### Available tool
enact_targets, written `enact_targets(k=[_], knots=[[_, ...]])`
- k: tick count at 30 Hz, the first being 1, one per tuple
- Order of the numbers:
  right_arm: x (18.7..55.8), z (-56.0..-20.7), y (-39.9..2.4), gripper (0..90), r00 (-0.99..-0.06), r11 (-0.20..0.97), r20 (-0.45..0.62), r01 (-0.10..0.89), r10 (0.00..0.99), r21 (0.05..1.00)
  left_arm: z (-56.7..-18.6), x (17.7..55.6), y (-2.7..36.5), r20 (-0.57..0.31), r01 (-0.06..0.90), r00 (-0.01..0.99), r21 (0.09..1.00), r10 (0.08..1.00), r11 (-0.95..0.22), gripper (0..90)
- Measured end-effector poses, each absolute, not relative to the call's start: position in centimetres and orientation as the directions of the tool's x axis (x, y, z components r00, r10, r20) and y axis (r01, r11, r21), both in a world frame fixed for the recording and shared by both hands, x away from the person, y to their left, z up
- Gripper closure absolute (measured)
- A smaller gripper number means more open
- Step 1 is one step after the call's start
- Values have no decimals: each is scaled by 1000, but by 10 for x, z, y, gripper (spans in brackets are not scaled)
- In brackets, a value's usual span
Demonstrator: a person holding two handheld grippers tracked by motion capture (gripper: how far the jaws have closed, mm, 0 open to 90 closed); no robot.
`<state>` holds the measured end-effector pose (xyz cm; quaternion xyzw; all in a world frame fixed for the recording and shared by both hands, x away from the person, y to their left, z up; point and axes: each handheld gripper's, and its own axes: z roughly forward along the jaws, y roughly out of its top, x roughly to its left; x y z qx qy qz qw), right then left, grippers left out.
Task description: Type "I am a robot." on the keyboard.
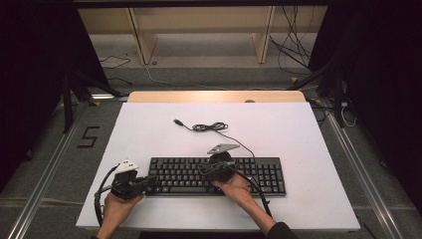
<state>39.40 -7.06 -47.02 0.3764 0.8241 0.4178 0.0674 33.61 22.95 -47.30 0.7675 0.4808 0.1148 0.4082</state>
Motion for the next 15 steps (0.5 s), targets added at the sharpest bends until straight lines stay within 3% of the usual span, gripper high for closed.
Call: enact_targets(k=[7,15], knots=[[392,-465,-74,749,-716,344,223,554,662,758,-471,335,229,-228,628,520,756,823,-187,818],[386,-458,-77,514,-733,328,233,534,639,779,-468,335,229,-247,614,525,773,815,-161,667]])
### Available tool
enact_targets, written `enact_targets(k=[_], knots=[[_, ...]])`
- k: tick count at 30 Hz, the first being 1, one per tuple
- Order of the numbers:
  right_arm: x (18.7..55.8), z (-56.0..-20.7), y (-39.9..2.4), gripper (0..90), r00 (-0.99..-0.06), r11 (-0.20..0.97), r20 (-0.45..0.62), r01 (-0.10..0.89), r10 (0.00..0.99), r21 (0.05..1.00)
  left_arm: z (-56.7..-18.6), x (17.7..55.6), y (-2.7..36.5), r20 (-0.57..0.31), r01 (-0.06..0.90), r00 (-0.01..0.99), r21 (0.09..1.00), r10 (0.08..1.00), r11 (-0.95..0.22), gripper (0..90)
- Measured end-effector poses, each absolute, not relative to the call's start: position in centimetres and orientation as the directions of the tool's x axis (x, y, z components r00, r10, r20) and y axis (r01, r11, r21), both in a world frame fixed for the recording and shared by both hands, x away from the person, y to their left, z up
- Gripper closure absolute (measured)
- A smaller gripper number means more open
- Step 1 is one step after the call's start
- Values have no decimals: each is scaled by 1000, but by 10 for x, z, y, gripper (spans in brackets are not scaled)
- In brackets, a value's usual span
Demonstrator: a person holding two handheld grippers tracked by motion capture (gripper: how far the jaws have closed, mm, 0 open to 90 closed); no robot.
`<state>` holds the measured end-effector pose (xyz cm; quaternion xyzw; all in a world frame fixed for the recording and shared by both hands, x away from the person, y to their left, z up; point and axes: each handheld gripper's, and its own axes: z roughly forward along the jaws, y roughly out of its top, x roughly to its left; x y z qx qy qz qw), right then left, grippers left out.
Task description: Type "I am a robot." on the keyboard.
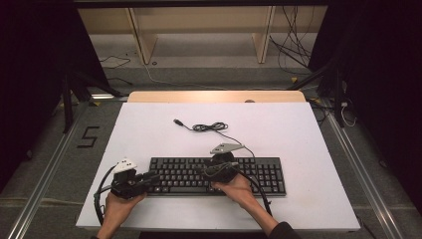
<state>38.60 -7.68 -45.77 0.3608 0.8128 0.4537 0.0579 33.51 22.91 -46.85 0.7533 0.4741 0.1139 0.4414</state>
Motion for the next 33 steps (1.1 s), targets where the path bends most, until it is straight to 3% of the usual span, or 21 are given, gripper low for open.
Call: enact_targets(k=[1,11,21,26,33], knots=[[384,-456,-77,477,-736,324,237,531,634,783,-468,335,229,-252,612,523,776,815,-153,610],[378,-451,-78,383,-750,320,239,516,617,795,-465,334,227,-278,581,547,805,790,-120,432],[370,-449,-76,372,-767,328,239,503,595,800,-462,333,227,-289,552,554,829,780,-85,330],[365,-450,-75,425,-782,336,242,495,574,801,-461,333,228,-299,549,550,833,780,-68,318],[357,-453,-72,587,-804,384,223,481,551,788,-461,333,229,-305,545,552,836,776,-59,298]])
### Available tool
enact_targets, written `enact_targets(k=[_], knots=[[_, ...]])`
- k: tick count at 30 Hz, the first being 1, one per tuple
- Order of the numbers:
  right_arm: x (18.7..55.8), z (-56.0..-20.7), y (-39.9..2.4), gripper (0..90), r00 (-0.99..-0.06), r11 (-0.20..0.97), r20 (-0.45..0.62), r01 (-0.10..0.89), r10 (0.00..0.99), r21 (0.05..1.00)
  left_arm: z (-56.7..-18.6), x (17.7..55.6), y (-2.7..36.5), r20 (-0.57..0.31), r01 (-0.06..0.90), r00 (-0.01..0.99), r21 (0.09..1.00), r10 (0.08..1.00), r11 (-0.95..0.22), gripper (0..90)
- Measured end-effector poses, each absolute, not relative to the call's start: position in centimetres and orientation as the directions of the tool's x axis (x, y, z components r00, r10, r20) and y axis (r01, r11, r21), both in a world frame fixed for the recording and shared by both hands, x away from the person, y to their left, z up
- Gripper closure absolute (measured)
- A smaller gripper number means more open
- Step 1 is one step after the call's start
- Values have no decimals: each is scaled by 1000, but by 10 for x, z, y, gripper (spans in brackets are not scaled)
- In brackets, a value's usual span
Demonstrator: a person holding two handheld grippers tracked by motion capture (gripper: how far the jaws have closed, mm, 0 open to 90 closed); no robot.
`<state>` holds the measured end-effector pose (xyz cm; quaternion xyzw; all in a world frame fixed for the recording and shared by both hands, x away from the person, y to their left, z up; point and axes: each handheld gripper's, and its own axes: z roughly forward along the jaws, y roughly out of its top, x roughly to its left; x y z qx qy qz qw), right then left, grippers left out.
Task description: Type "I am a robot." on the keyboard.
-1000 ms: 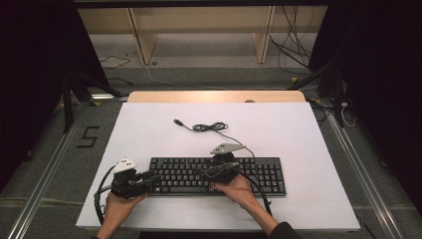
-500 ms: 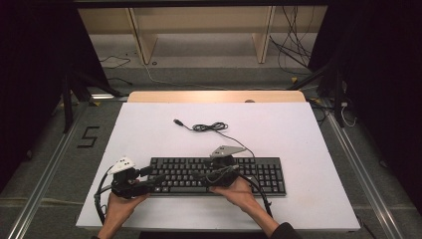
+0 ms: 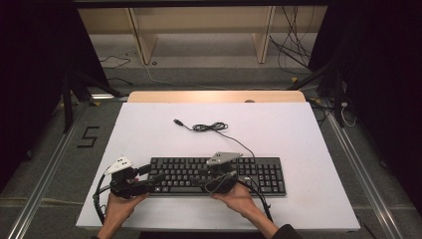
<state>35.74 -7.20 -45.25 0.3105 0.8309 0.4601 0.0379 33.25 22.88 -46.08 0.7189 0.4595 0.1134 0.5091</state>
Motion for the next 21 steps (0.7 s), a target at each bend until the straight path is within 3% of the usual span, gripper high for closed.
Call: enact_targets(k=[10,21], knots=[[351,-460,-69,807,-819,437,205,476,535,763,-461,333,230,-306,545,549,837,778,-55,294],[349,-470,-64,900,-824,482,176,473,539,737,-461,332,229,-307,545,550,837,777,-55,293]])
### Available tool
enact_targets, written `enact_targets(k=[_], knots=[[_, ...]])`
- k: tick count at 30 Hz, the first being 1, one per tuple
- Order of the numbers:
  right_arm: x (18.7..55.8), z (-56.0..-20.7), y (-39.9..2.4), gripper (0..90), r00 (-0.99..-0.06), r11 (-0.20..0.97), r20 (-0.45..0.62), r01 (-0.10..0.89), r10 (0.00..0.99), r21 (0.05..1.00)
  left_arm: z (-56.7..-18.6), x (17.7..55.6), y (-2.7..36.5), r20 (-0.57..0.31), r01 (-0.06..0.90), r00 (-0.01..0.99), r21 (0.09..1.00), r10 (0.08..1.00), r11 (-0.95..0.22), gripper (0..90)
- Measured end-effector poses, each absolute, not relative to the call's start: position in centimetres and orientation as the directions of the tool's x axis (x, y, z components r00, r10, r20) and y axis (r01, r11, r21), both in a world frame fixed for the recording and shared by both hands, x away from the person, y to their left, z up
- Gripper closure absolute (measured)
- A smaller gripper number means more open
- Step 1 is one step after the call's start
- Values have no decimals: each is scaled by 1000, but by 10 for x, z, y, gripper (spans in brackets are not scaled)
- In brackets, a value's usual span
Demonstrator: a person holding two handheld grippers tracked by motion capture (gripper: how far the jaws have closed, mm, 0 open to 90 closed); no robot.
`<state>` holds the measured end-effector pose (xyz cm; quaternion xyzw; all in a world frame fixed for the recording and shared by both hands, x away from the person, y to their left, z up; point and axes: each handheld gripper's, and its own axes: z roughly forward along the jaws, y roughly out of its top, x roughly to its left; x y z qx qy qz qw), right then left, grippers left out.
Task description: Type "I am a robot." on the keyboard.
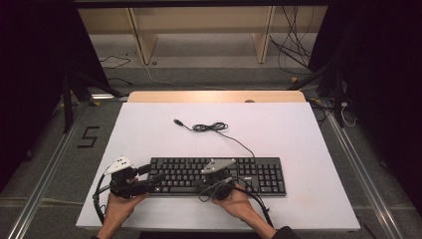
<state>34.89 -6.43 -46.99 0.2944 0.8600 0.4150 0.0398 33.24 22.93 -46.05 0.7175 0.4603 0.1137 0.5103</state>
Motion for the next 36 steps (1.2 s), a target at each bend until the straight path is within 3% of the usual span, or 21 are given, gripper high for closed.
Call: enact_targets(k=[36], knots=[[348,-480,-63,880,-816,498,172,488,552,716,-461,333,230,-309,544,550,838,776,-51,293]])
